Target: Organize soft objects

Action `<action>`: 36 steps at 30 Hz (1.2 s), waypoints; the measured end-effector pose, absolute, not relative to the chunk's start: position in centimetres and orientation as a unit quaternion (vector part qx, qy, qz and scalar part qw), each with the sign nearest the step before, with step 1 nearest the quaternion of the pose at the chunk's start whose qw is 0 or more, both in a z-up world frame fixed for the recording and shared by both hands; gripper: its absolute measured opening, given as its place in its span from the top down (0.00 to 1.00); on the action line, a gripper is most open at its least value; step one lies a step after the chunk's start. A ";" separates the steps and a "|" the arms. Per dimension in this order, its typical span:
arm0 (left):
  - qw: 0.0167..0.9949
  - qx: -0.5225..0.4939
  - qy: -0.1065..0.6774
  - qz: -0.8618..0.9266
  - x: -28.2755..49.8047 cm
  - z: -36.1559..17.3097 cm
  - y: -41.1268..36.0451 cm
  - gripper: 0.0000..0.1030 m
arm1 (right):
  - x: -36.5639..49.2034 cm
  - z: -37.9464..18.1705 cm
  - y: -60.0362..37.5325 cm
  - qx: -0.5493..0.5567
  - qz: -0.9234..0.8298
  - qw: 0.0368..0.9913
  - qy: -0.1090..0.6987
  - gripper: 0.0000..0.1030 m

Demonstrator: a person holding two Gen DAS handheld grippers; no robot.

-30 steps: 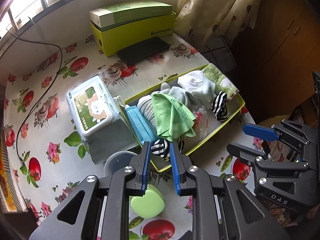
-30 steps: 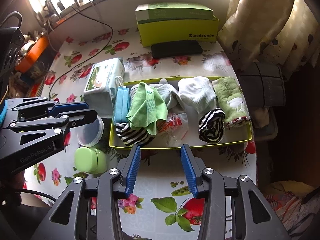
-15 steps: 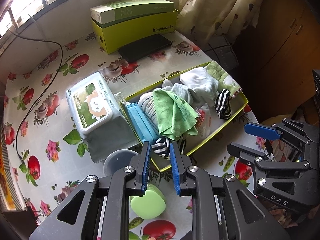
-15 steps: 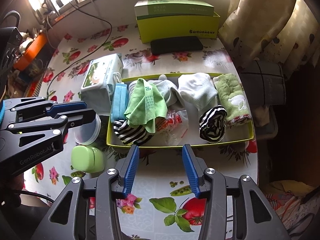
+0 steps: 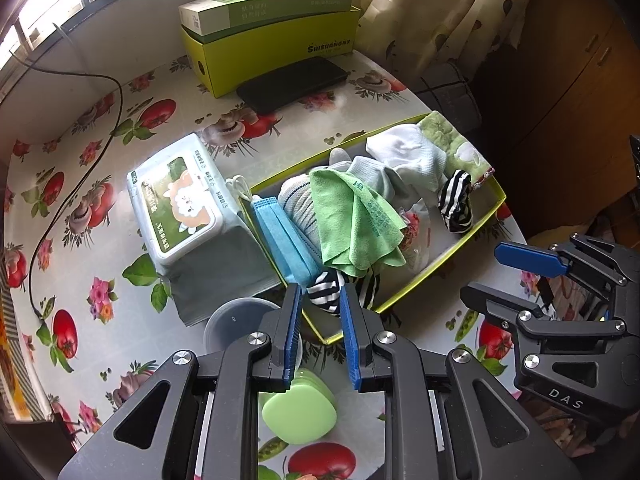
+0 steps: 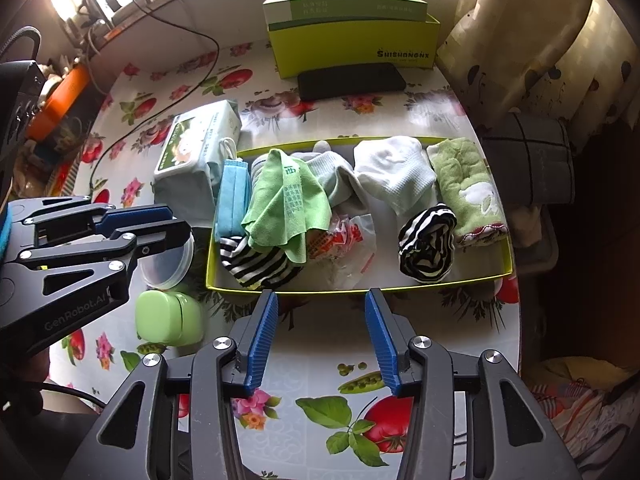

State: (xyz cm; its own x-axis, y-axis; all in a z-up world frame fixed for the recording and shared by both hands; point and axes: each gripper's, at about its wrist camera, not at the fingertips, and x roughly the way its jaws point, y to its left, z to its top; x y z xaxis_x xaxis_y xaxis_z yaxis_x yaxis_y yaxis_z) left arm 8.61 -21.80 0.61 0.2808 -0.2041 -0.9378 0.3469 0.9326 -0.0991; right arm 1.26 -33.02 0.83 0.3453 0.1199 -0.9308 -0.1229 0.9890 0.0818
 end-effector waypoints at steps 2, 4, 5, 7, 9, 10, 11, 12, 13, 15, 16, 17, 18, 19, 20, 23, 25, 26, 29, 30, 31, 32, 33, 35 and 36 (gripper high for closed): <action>0.797 0.062 0.575 -0.174 8.7 0.5 -21.8 0.80 | 1.3 0.7 -33.0 -0.002 0.073 0.819 0.568 0.56; 0.796 0.062 0.577 -0.174 8.8 0.4 -21.8 0.80 | 1.3 0.6 -33.1 -0.001 0.073 0.819 0.570 0.56; 0.795 0.063 0.577 -0.174 8.8 0.3 -21.9 0.80 | 1.3 0.6 -33.1 -0.001 0.072 0.818 0.570 0.56; 0.795 0.063 0.578 -0.173 8.8 0.2 -21.9 0.80 | 1.3 0.5 -33.1 -0.001 0.072 0.818 0.571 0.56; 0.794 0.063 0.579 -0.173 8.8 0.2 -21.9 0.80 | 1.4 0.4 -33.1 -0.001 0.072 0.817 0.572 0.56; 0.794 0.063 0.580 -0.172 8.8 0.2 -21.8 0.80 | 1.4 0.4 -33.1 -0.001 0.072 0.817 0.572 0.56; 0.794 0.064 0.580 -0.172 8.9 0.1 -21.8 0.80 | 1.4 0.4 -33.1 -0.001 0.072 0.817 0.572 0.56; 0.794 0.064 0.580 -0.171 8.9 0.1 -21.8 0.80 | 1.4 0.4 -33.1 -0.001 0.072 0.816 0.573 0.56; 0.794 0.064 0.580 -0.171 8.9 0.1 -21.8 0.80 | 1.4 0.3 -33.0 -0.001 0.072 0.817 0.573 0.56; 0.794 0.064 0.580 -0.170 8.9 0.1 -21.8 0.80 | 1.4 0.3 -33.0 -0.001 0.072 0.816 0.573 0.56; 0.794 0.065 0.580 -0.170 8.8 0.1 -21.9 0.80 | 1.4 0.3 -33.0 -0.001 0.072 0.816 0.573 0.56; 0.794 0.066 0.580 -0.169 8.8 0.1 -21.9 0.80 | 1.4 0.3 -33.0 -0.001 0.072 0.816 0.573 0.56; 0.794 0.066 0.580 -0.169 8.8 0.1 -21.9 0.80 | 1.4 0.2 -33.1 -0.001 0.072 0.816 0.573 0.56; 0.794 0.067 0.580 -0.169 8.8 0.1 -21.9 0.80 | 1.4 0.2 -33.1 -0.001 0.072 0.816 0.574 0.56; 0.794 0.068 0.580 -0.169 8.8 0.0 -21.9 0.80 | 1.4 0.2 -33.1 -0.001 0.072 0.816 0.574 0.56; 0.794 0.069 0.580 -0.168 8.7 0.0 -22.0 0.80 | 1.4 0.2 -33.1 -0.001 0.072 0.816 0.573 0.56; 0.794 0.069 0.581 -0.168 8.7 0.0 -22.0 0.80 | 1.4 0.2 -33.1 -0.001 0.072 0.816 0.573 0.56; 0.794 0.070 0.580 -0.168 8.7 0.0 -22.0 0.80 | 1.4 0.2 -33.0 0.000 0.072 0.816 0.573 0.56; 0.794 0.070 0.581 -0.167 8.7 0.0 -22.1 0.80 | 1.4 0.1 -33.0 0.000 0.072 0.816 0.573 0.56; 0.794 0.070 0.581 -0.167 8.7 0.0 -22.1 0.80 | 1.4 0.1 -33.0 0.000 0.072 0.816 0.573 0.56; 0.793 0.070 0.581 -0.168 8.7 0.0 -22.1 0.80 | 1.4 0.1 -33.0 0.000 0.072 0.816 0.573 0.56; 0.793 0.070 0.581 -0.167 8.7 0.0 -22.1 0.80 | 1.4 0.1 -33.0 0.000 0.072 0.816 0.573 0.56; 0.793 0.070 0.582 -0.167 8.6 0.0 -22.1 0.80 | 1.4 0.1 -33.0 0.000 0.072 0.816 0.574 0.56; 0.792 0.071 0.583 -0.167 8.6 -0.1 -22.1 0.80 | 1.4 0.1 -33.0 -0.001 0.072 0.816 0.574 0.56; 0.792 0.071 0.583 -0.167 8.6 -0.1 -22.1 0.80 | 1.4 0.1 -33.0 0.000 0.072 0.816 0.573 0.56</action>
State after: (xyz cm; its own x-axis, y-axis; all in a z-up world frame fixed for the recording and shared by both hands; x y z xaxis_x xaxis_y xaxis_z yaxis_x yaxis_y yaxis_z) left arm 8.57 -22.12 -0.10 0.2645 -0.1815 -0.9471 0.3475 0.9341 -0.0820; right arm 1.35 -33.02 0.09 0.3319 0.1171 -0.9360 -0.1182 0.9896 0.0819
